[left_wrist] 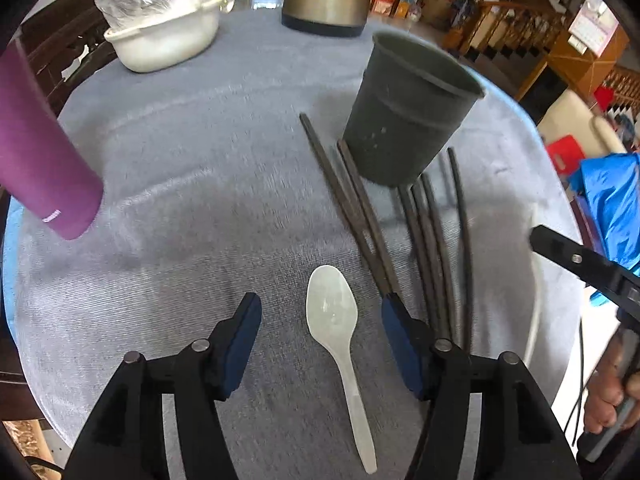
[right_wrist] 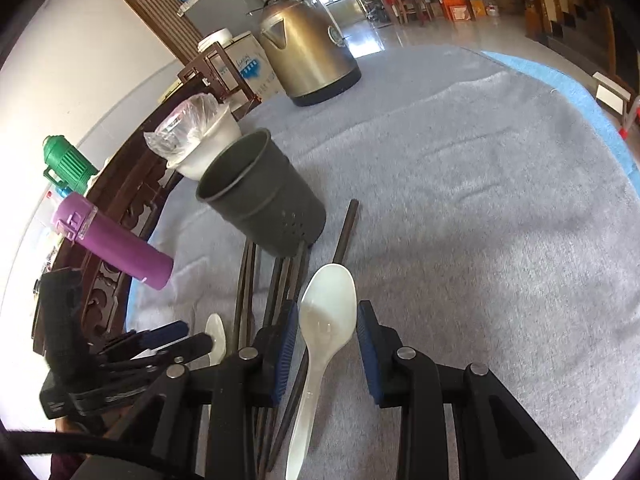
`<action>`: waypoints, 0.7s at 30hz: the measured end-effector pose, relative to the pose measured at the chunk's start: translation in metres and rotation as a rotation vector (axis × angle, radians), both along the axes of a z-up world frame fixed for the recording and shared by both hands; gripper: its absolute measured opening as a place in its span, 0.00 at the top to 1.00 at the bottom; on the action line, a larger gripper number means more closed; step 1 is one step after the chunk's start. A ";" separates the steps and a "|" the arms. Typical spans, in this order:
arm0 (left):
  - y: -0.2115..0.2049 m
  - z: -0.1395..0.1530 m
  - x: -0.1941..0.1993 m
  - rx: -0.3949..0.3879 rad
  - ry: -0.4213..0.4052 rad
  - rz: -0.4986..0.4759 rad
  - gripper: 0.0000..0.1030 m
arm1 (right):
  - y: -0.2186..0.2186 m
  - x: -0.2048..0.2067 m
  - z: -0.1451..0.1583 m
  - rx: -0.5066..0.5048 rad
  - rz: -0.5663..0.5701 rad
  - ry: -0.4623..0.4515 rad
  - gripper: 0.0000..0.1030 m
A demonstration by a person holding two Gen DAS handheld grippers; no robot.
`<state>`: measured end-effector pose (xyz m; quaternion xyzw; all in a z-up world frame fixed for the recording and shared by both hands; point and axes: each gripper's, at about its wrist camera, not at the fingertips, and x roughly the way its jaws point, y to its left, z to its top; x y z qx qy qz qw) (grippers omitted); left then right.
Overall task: Organize utensils
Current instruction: 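Close the left tool on one white spoon while the right tool grasps the other spoon, then lift both spoons and drop them into the dark grey cup, opening both tools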
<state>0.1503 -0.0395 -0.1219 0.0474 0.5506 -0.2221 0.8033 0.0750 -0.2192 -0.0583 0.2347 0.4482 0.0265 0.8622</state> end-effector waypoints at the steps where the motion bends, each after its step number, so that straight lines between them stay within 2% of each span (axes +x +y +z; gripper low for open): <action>1: -0.002 -0.004 0.001 0.009 0.001 -0.003 0.45 | 0.000 -0.001 0.000 -0.004 0.001 0.002 0.69; 2: -0.004 -0.008 0.003 0.017 0.004 -0.008 0.52 | -0.001 -0.002 0.000 -0.009 0.001 0.003 0.69; 3: -0.005 -0.011 0.004 0.023 0.007 -0.014 0.64 | -0.001 -0.003 0.000 -0.013 0.000 0.004 0.69; 4: -0.006 -0.010 0.005 0.026 -0.016 -0.018 0.71 | -0.002 -0.003 0.000 -0.017 -0.002 0.003 0.69; 7: -0.005 -0.011 0.004 0.016 -0.020 -0.047 0.90 | -0.006 -0.002 0.003 -0.024 -0.005 -0.004 0.69; 15: 0.007 0.005 0.006 0.014 -0.078 -0.053 0.94 | -0.009 0.010 0.016 -0.022 0.022 -0.063 0.69; 17: 0.009 0.015 0.009 0.004 -0.100 -0.039 0.94 | -0.011 0.017 0.026 -0.016 0.020 -0.116 0.69; 21: 0.008 0.053 0.015 -0.034 -0.194 -0.030 0.94 | -0.010 0.037 0.052 -0.050 0.005 -0.244 0.69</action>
